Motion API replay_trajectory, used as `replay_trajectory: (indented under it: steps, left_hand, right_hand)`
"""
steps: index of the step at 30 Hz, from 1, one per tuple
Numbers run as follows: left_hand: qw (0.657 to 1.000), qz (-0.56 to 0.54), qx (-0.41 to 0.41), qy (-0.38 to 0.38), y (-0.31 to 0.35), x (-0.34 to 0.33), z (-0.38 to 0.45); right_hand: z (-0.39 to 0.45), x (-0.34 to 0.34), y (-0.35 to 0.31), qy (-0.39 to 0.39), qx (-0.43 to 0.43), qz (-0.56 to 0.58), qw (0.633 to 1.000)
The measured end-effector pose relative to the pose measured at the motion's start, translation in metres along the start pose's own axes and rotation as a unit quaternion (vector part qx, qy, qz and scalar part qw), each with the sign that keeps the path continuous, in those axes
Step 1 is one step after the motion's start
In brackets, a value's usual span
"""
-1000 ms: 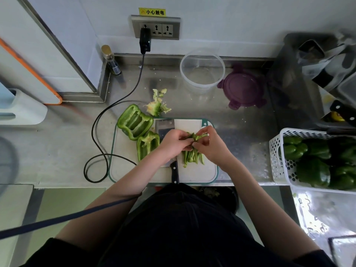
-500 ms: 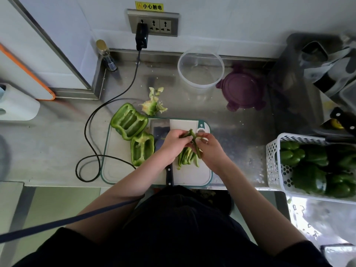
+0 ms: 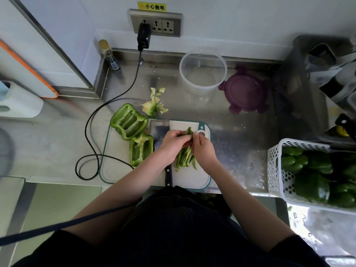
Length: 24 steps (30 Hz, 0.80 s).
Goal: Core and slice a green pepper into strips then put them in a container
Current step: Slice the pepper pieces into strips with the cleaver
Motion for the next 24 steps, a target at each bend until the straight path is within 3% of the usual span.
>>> replay_trajectory:
  steps: [2,5,8,10,13,16,18,20,24]
  left_hand:
    - [1.0,0.008,0.012,0.0,-0.005,0.002,0.002]
    - [0.989,0.144,0.039,-0.003,-0.013,0.009,0.005]
    - [0.982,0.173,0.059,-0.054,-0.018,0.003,-0.004]
    - [0.981,0.178,0.052,-0.063,-0.015,0.0,-0.013]
    - [0.975,0.224,0.003,0.012,-0.014,0.02,-0.024]
    - [0.966,0.241,-0.016,0.092,-0.023,0.054,-0.042]
    - [0.965,0.232,-0.013,0.121,-0.031,0.075,-0.057]
    - [0.959,0.237,-0.013,0.155,-0.035,0.096,-0.072]
    - [0.939,0.244,-0.005,0.242,-0.039,0.139,-0.095]
  right_hand:
    - [-0.003,0.003,0.0,0.015,0.011,-0.051,0.999]
    - [-0.001,0.015,0.007,0.06,0.004,-0.17,0.984]
    - [0.007,0.013,0.019,0.014,-0.039,-0.267,0.963]
    - [0.002,0.017,0.018,0.057,-0.02,-0.238,0.969]
    - [-0.022,0.017,0.018,0.118,0.008,-0.13,0.984]
    - [-0.041,-0.026,0.019,-0.023,-0.033,-0.193,0.98]
    - [-0.049,-0.056,0.022,-0.109,-0.073,-0.32,0.938]
    - [-0.051,-0.073,0.021,-0.131,-0.08,-0.356,0.922]
    - [-0.048,-0.084,0.024,-0.133,-0.097,-0.303,0.939]
Point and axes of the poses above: each hand's wrist, its own z-axis towards the middle knuckle, its own x-axis out of the back of the hand, y = z × x, the point moved 7 cm from there along z, towards the middle knuckle, and after that the axes turned 10 degrees about -y, right-handed, at the moved point
